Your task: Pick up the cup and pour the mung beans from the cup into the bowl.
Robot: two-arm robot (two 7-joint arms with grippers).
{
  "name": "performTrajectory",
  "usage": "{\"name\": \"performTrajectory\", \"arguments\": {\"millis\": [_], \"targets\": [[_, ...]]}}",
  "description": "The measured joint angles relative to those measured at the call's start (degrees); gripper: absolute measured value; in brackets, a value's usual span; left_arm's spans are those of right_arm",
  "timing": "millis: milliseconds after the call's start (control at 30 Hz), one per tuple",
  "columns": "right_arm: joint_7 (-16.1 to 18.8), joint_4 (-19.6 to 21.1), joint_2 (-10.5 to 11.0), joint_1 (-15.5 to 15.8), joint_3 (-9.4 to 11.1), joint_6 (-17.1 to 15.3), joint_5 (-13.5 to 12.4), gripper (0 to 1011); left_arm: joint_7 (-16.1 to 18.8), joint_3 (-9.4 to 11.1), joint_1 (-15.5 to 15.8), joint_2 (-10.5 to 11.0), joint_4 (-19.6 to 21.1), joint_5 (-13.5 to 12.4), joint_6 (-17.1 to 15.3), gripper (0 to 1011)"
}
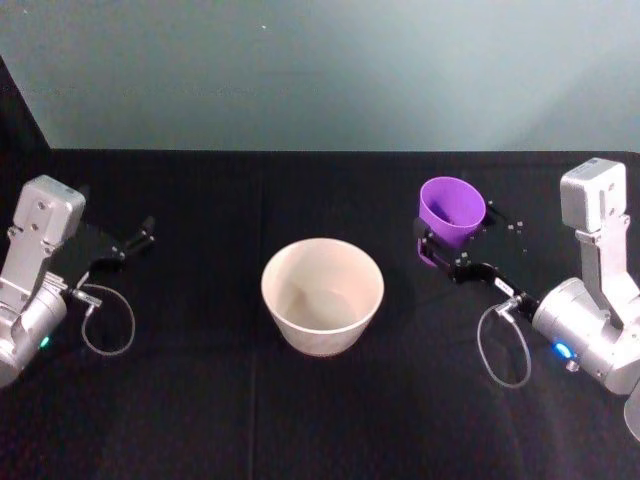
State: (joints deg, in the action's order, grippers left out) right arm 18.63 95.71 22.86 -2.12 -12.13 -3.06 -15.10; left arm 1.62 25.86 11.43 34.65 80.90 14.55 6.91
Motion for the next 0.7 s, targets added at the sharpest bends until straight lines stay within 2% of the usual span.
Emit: {"name": "performTrajectory", "arguments": {"millis": [700], "targets": [[0.00,0.00,0.00,0.00,0.00,0.00,0.00,718,0.00,0.00,0.00,0.00,0.00,0.00,0.00,1000]]}}
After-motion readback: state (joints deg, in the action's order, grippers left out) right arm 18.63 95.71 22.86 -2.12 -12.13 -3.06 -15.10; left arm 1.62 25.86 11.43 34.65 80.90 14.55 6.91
